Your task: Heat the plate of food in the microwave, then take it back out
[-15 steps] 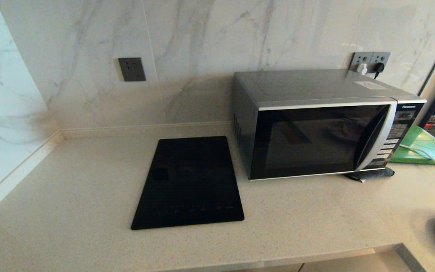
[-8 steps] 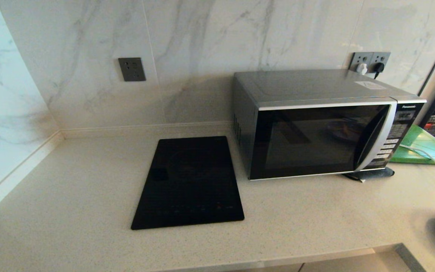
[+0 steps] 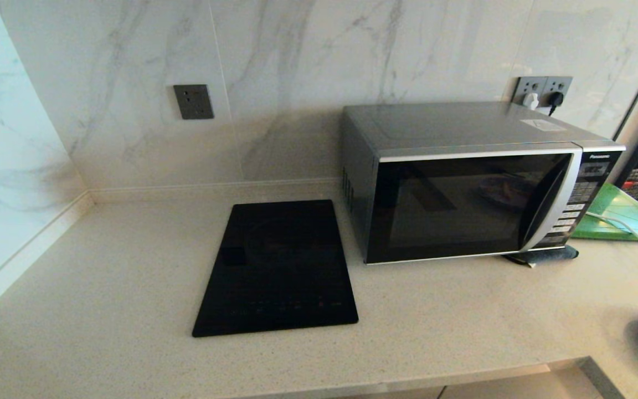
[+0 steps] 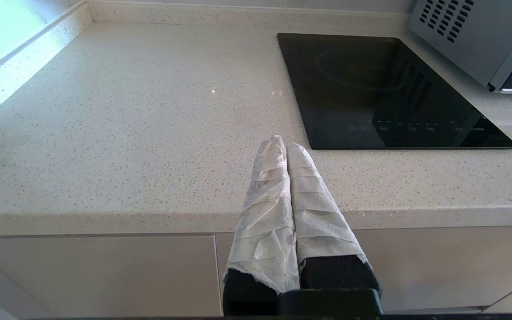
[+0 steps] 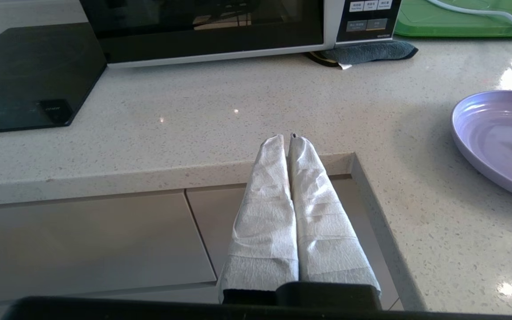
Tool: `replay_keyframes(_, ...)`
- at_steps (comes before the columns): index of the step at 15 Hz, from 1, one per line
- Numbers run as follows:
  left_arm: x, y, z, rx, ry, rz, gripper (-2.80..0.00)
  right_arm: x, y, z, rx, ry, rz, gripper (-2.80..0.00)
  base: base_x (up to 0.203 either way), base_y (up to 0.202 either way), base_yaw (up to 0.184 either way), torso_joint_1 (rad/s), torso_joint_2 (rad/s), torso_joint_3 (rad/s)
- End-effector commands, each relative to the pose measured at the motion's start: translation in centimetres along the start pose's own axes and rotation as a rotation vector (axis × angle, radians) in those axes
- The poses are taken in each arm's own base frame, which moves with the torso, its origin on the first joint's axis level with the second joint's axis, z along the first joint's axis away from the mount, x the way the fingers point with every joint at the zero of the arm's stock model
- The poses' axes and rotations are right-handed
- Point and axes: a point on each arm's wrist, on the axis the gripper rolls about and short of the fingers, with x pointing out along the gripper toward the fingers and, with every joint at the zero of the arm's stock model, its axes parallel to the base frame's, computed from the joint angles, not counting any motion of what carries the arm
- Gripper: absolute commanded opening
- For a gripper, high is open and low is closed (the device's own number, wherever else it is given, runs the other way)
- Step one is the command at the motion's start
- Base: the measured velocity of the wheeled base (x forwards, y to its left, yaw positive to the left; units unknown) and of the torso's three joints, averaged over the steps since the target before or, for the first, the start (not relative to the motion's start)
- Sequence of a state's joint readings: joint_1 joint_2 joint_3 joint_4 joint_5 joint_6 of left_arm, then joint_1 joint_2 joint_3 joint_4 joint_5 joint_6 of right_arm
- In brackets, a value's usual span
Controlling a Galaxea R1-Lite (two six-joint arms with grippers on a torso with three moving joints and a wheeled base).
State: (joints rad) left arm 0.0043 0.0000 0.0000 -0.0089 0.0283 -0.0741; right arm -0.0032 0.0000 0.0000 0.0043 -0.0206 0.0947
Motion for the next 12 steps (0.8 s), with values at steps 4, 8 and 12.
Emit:
replay_keyframes(4,0.01,0.0,0.01,-0.001,0.001,0.001,-2.8,0.03,-0.01,-0.09,0.0,0.004,0.0,-2.8,0.0,0.0,0.0,0.0,0.0,0.0)
replay_keyframes(8,0.01,0.0,0.01,-0.001,0.001,0.001,-2.8,0.03,-0.01,-0.08,0.0,0.005,0.0,-2.8,0.0,0.0,0.0,0.0,0.0,0.0)
replay_keyframes(12,0.01,0.0,0.01,-0.001,0.001,0.001,-2.8,0.02,-0.01,-0.09,0.0,0.003,0.0,-2.8,0.0,0.0,0.0,0.0,0.0,0.0)
